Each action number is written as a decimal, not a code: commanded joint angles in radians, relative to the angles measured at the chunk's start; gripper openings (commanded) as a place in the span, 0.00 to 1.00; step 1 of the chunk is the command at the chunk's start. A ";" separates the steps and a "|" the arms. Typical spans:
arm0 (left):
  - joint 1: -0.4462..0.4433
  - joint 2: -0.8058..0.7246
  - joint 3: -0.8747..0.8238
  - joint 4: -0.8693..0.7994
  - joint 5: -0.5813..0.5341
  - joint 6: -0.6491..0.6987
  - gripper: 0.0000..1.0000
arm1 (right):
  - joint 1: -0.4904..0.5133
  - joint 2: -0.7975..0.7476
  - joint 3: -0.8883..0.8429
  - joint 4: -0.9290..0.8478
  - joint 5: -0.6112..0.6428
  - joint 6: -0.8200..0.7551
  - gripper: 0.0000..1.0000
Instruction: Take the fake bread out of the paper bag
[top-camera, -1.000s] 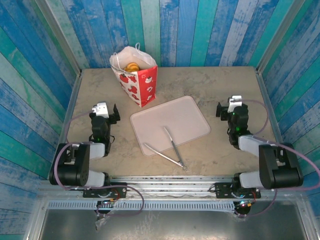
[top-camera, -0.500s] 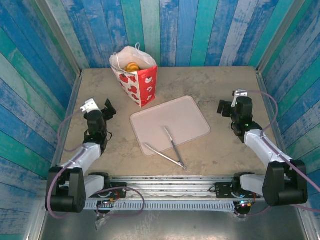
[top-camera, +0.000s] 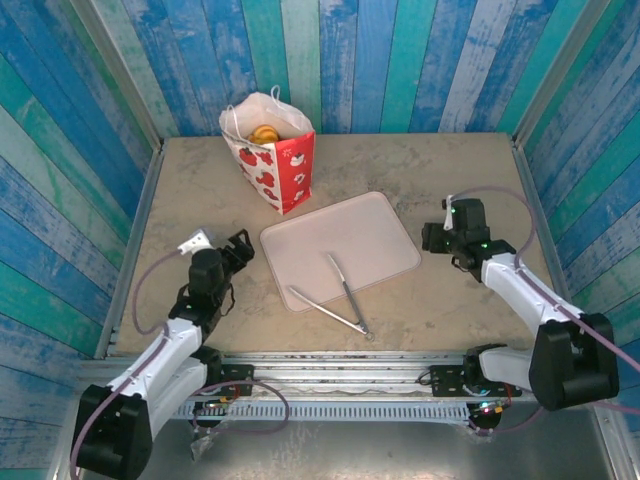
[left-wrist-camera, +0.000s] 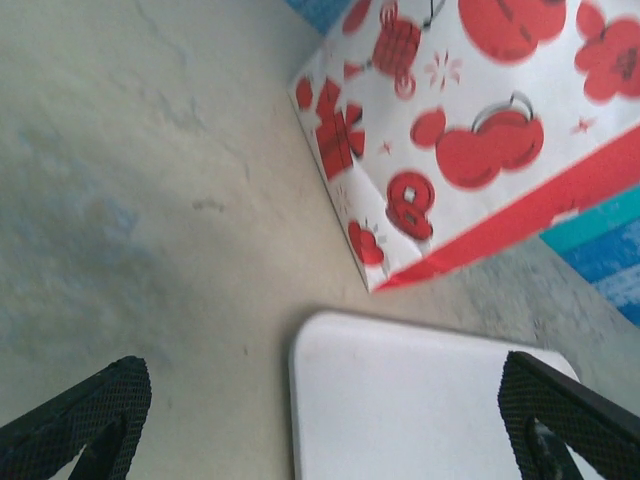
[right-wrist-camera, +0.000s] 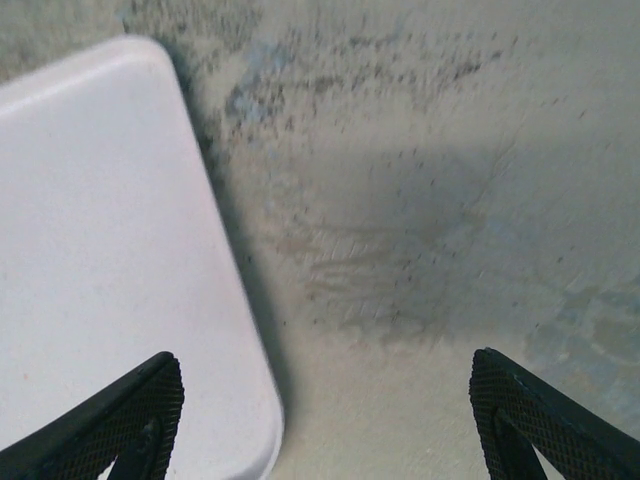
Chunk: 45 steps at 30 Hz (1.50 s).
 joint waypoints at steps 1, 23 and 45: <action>-0.069 -0.002 -0.025 -0.032 -0.003 -0.091 0.94 | 0.042 0.039 0.028 -0.064 -0.006 0.017 0.78; -0.238 0.373 0.048 0.148 0.033 -0.205 1.00 | 0.107 0.256 0.102 -0.077 0.007 0.066 0.74; -0.319 0.664 0.194 0.270 0.091 -0.203 0.96 | 0.024 0.478 0.228 -0.141 0.046 0.125 0.62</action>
